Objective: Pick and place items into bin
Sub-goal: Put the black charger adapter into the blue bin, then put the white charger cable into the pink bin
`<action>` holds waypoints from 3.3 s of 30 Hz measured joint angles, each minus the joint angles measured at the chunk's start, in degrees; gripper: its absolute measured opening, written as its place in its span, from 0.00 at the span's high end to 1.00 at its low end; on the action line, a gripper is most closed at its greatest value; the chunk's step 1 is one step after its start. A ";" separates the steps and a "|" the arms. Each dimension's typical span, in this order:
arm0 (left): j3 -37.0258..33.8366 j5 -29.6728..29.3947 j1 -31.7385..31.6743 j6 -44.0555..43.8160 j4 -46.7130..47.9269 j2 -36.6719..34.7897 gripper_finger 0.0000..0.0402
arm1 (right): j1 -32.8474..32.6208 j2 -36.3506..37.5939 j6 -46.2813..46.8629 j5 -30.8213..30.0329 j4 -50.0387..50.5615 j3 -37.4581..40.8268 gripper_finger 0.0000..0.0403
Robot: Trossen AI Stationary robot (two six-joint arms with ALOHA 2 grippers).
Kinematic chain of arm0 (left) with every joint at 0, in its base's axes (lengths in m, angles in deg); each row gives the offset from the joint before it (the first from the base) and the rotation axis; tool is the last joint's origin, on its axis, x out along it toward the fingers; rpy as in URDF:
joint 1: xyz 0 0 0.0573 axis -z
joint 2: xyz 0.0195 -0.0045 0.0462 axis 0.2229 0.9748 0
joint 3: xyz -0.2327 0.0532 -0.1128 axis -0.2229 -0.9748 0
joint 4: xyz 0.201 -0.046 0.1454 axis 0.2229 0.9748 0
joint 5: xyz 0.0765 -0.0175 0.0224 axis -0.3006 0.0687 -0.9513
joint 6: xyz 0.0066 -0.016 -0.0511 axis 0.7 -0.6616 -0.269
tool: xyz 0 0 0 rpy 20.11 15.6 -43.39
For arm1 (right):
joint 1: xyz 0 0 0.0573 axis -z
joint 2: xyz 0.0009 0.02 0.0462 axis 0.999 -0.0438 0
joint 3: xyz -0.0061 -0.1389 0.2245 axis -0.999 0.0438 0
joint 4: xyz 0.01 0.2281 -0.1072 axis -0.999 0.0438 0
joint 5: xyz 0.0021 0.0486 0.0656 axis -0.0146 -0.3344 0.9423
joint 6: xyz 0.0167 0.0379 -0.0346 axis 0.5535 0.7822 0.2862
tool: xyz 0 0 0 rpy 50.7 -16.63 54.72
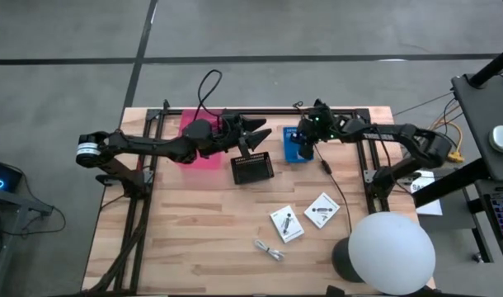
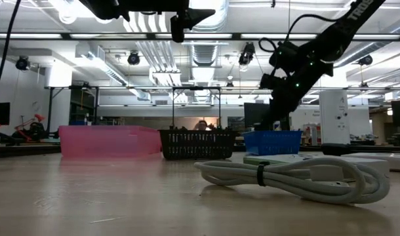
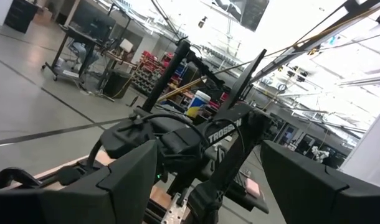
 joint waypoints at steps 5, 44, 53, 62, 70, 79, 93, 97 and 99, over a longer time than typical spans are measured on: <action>0.00 0.32 0.00 0.02 0.40 0.00 0.33 | 0.02 -1.65 0.00 0.39 1.88 0.00 0.68; 1.56 17.81 5.44 6.75 17.35 -0.55 0.33 | 0.00 19.92 7.45 0.92 5.08 -3.28 0.57; 2.18 17.81 10.91 16.78 32.27 1.06 0.33 | -0.02 27.17 7.93 0.76 3.38 -3.28 0.58; 2.91 17.83 17.52 20.94 35.46 7.18 0.33 | -0.04 27.51 8.39 0.80 2.65 -3.28 0.58; 4.07 18.51 21.17 20.90 35.93 13.72 0.33 | -0.04 27.05 9.15 0.85 2.62 -3.28 0.60; 8.47 24.35 26.27 24.83 36.55 24.00 0.33 | -0.04 26.93 9.25 0.88 2.74 -3.26 0.60; 10.11 20.73 27.02 22.99 35.99 30.19 0.33 | -0.02 26.93 9.25 0.83 3.32 -3.28 0.61; 9.53 18.11 27.12 25.24 36.62 30.25 0.33 | -0.02 26.93 9.24 0.81 4.01 -3.26 0.62; 9.53 16.41 27.21 25.70 38.12 30.25 0.33 | -0.02 26.93 9.24 0.80 4.07 -3.26 0.63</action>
